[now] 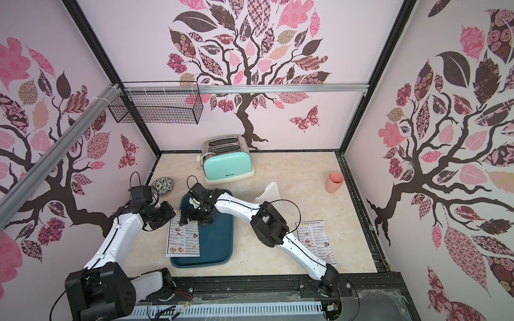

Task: Replace the menus in the menu holders
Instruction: Pick up the menu from the storage box.

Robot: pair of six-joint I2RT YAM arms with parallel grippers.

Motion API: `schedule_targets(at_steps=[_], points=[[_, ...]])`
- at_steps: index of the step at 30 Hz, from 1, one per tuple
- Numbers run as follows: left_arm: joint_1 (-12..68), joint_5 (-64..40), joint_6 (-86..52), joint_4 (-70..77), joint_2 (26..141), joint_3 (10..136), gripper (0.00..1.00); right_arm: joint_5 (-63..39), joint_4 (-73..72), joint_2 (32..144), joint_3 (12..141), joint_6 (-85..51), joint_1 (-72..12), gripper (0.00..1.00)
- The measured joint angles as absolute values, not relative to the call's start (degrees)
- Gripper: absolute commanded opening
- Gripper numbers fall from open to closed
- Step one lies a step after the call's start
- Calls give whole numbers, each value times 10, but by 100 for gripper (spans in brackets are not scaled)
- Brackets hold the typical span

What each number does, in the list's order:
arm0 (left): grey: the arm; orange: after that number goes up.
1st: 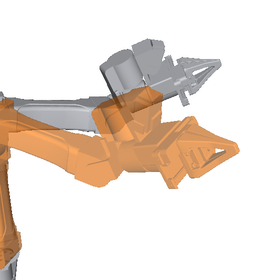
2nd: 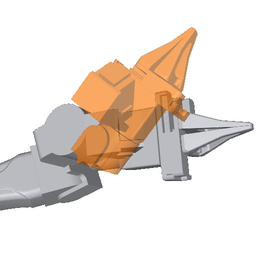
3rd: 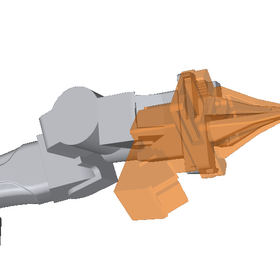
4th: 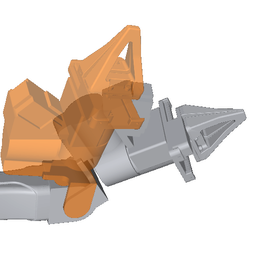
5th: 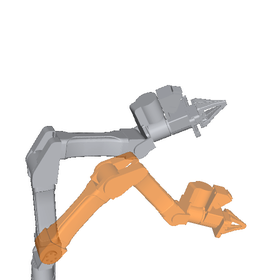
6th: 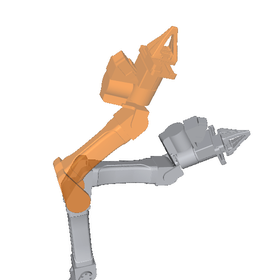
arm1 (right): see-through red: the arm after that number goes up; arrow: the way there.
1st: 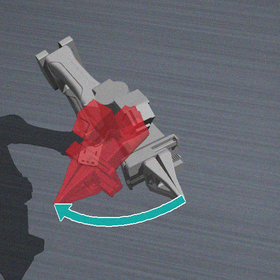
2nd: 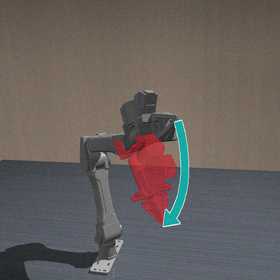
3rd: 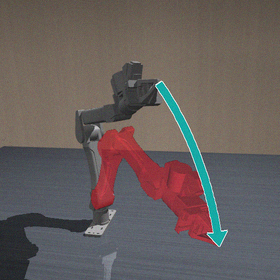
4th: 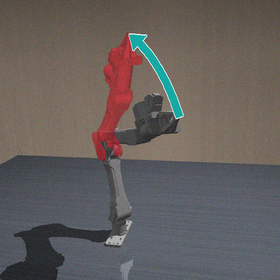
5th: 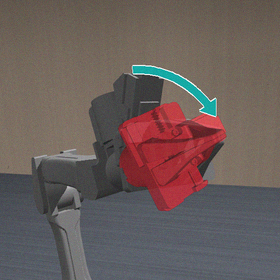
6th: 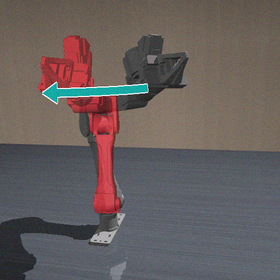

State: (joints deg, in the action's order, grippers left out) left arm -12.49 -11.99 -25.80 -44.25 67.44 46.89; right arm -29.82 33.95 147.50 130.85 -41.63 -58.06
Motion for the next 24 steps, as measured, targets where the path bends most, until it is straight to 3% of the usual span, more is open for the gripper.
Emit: schedule_targets(at_steps=[6,14,24], points=[[-125,-116,-250,-444,674,467,7,-298,340,1475,1308,-416,-581,99],[-125,-103,-237,-466,660,489,0,-286,369,1452,1298,-416,-571,100],[-115,-146,-249,-440,595,580,0,-187,454,1207,1224,-362,-501,100]])
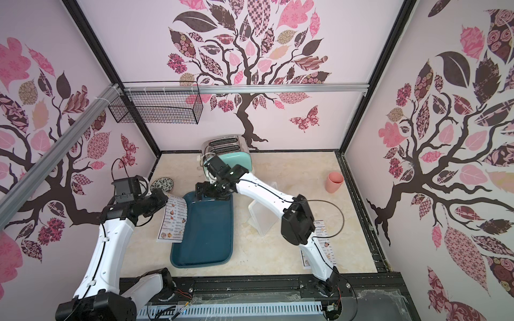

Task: Replace the menus in the menu holders
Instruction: Pick up the menu from the storage box.

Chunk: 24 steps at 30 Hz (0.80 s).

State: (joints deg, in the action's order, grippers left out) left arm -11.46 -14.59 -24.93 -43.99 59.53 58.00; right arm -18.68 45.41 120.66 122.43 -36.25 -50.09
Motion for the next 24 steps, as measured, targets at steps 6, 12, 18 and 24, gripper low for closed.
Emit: schedule_targets(at_steps=[6,12,18,24], points=[[-48,-197,-266,-374,580,652,0,-118,471,1041,1185,-284,-461,100],[38,-255,-295,-257,577,724,0,-107,472,915,1115,-192,-417,100],[134,-308,-350,-104,621,741,0,-257,345,754,893,-165,-221,100],[177,-374,-417,-4,698,775,0,-360,181,606,710,-117,-193,97]])
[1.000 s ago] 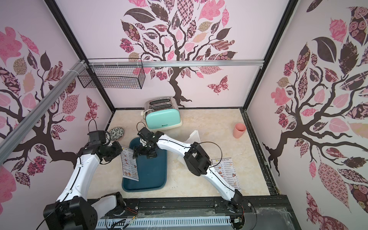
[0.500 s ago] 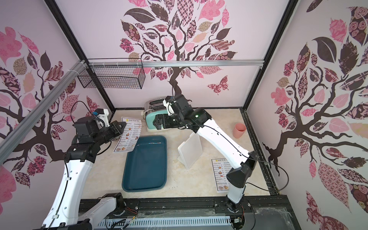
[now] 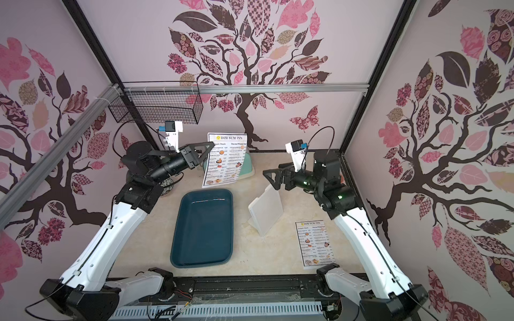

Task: Replace the menus in the menu holders
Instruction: Pick up the menu from the storage box.

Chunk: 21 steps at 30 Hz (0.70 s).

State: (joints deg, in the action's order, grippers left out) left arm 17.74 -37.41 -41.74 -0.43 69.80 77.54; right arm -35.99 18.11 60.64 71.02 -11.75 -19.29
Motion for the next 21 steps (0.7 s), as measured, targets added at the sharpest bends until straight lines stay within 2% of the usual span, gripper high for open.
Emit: schedule_targets(at_steps=[5,11,21], points=[[181,-416,-471,76,713,780,0,-430,90,617,709,-91,-196,90],[181,-469,-516,146,716,798,0,-467,42,657,709,-78,-196,76],[181,-512,-573,209,722,802,0,-575,-91,716,711,-150,-196,60]])
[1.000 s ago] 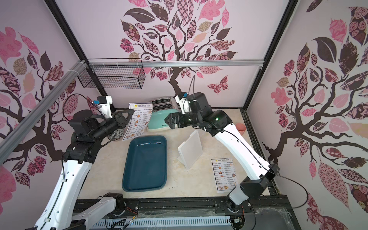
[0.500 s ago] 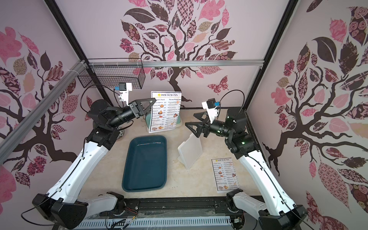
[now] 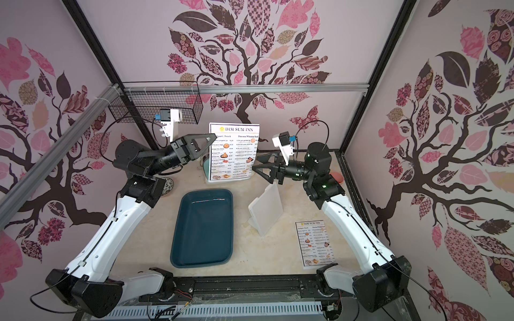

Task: Replace the menus in the menu holders
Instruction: Pick up the menu from the storage box.

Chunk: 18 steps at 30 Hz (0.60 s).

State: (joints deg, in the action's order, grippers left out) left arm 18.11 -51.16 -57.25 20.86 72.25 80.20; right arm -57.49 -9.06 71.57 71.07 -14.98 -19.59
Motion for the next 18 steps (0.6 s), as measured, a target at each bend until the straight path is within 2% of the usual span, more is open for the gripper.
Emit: schedule_targets(at_steps=[13,18], points=[[181,-518,-590,222,723,813,0,-667,-236,743,729,-250,-196,26],[181,-519,-597,227,723,813,0,-679,-257,748,731,-274,-196,9]])
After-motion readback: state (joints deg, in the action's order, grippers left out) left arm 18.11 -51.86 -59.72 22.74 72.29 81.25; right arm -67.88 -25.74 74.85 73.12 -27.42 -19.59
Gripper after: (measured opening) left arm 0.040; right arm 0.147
